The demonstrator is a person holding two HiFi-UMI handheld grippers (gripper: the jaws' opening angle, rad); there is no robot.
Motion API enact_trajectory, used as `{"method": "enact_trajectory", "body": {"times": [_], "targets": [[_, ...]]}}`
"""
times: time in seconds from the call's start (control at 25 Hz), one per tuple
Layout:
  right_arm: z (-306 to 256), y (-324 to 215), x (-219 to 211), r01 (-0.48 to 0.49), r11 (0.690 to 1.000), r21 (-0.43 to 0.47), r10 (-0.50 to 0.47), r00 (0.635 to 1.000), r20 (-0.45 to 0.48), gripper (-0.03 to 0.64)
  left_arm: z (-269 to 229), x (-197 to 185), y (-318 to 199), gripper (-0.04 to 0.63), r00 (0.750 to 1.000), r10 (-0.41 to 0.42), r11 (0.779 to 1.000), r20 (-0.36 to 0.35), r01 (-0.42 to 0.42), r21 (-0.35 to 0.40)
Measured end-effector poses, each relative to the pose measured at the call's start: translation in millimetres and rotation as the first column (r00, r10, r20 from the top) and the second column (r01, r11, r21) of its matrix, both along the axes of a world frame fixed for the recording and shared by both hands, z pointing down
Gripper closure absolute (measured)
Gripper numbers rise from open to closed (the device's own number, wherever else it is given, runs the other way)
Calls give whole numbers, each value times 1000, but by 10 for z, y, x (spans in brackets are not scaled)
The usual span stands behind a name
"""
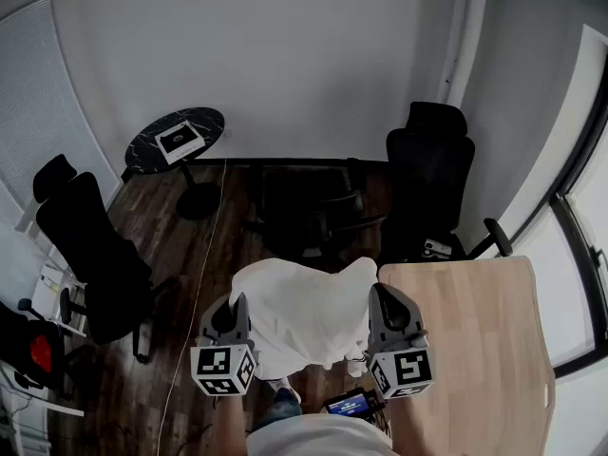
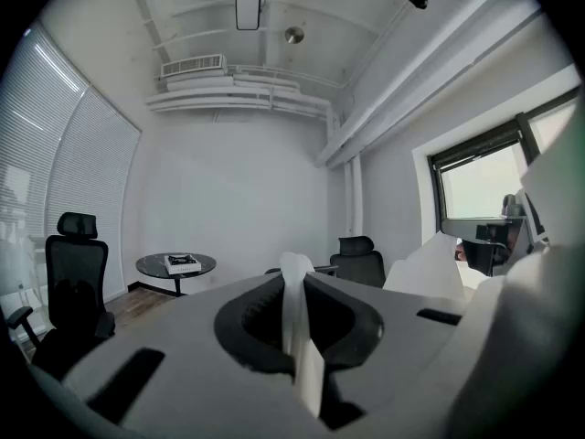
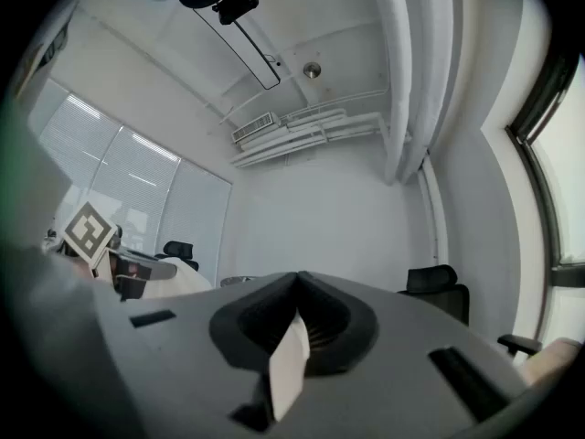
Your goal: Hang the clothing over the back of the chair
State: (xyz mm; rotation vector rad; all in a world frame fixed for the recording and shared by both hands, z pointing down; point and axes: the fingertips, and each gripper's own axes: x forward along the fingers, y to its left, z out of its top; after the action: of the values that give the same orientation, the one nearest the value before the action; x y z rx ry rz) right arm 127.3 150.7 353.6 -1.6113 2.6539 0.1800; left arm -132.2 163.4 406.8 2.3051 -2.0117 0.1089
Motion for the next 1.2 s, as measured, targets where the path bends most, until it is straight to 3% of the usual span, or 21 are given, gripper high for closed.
{"method": "enact_trajectory", "body": {"times": [0.36, 0.6, 1.04, 1.2], "targets": [[-10, -70, 113, -2, 1000, -5, 2, 1000, 6, 603, 3, 74, -77, 571, 1000, -4, 1000, 0, 4, -3], [-85, -91, 255, 14, 1000, -2, -14, 996, 92, 603, -35, 107, -98, 571, 1000, -14, 1000, -7, 14, 9], [-306, -324, 232, 49, 999, 19, -51, 991, 124, 603, -219, 127, -273, 571, 997, -28, 999, 69, 25, 41], [-369, -532, 151, 59, 998, 28, -62, 991, 122, 603, -218, 30, -508, 571, 998, -32, 998, 61, 29, 50]]}}
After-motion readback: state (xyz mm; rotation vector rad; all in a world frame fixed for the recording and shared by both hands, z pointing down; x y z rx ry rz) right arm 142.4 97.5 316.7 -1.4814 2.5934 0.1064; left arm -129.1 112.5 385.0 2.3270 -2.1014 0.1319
